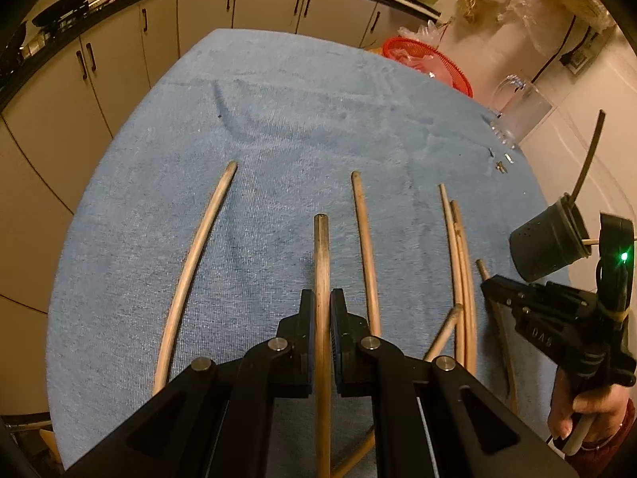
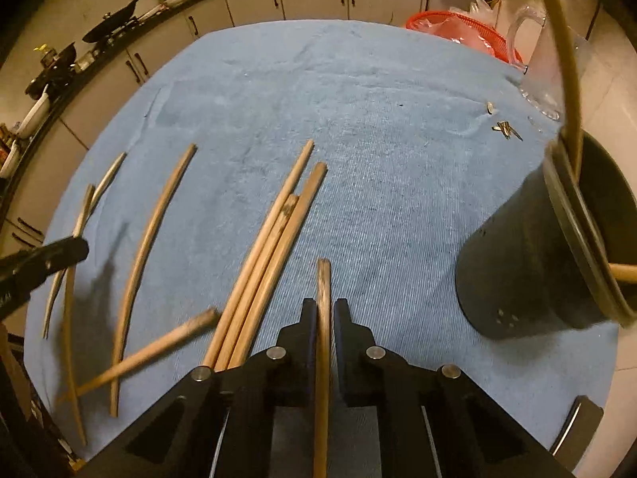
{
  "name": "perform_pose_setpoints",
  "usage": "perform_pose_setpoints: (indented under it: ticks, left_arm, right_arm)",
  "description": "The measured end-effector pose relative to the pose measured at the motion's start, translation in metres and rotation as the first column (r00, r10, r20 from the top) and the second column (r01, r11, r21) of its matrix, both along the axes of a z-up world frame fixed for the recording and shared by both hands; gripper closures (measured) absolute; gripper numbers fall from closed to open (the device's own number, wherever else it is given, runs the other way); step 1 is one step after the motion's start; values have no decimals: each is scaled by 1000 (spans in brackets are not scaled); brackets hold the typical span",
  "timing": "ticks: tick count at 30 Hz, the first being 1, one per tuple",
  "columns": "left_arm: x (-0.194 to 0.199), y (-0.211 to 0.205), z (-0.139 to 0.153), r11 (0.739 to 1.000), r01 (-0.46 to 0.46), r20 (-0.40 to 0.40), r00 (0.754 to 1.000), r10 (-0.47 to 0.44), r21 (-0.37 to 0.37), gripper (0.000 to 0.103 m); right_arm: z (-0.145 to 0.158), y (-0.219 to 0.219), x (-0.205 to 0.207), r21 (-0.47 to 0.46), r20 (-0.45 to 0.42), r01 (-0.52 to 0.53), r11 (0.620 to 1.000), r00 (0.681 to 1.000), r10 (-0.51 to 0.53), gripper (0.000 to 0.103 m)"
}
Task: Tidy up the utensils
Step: 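Close the left tool on a chopstick while the right tool grasps another chopstick, then lift both held chopsticks upright and carry them toward the black holder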
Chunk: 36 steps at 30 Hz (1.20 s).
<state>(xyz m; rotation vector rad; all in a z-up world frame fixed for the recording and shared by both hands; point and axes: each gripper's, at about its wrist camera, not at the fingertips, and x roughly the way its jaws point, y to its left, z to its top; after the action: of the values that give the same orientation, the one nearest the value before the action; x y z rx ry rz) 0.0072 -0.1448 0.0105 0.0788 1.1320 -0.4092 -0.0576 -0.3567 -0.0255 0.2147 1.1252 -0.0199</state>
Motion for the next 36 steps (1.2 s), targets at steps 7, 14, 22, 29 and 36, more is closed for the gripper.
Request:
perform_pose_setpoints:
  ticks: [7, 14, 22, 29, 36]
  left_arm:
    - [12, -2, -14, 998, -42, -28, 999, 43, 45, 95]
    - [19, -11, -23, 997, -44, -43, 998, 47, 69, 95]
    - [16, -18, -7, 999, -26, 2, 1000, 26, 35, 95]
    - [-16, -13, 57, 998, -9, 150, 989, 19, -64, 95]
    - [-56, -5, 99, 992, 32, 256, 967, 0, -118, 95]
  right_arm:
    - [-2, 11, 18, -27, -45, -48, 998, 998, 47, 91]
    - [-6, 17, 42, -44, -71, -77, 996, 995, 74, 91]
    - [2, 15, 35, 9, -23, -41, 999, 999, 41, 96]
    - [68, 8, -13, 45, 242, 19, 999, 970, -29, 96]
    - [124, 9, -76, 53, 512, 85, 995, 853, -100, 96]
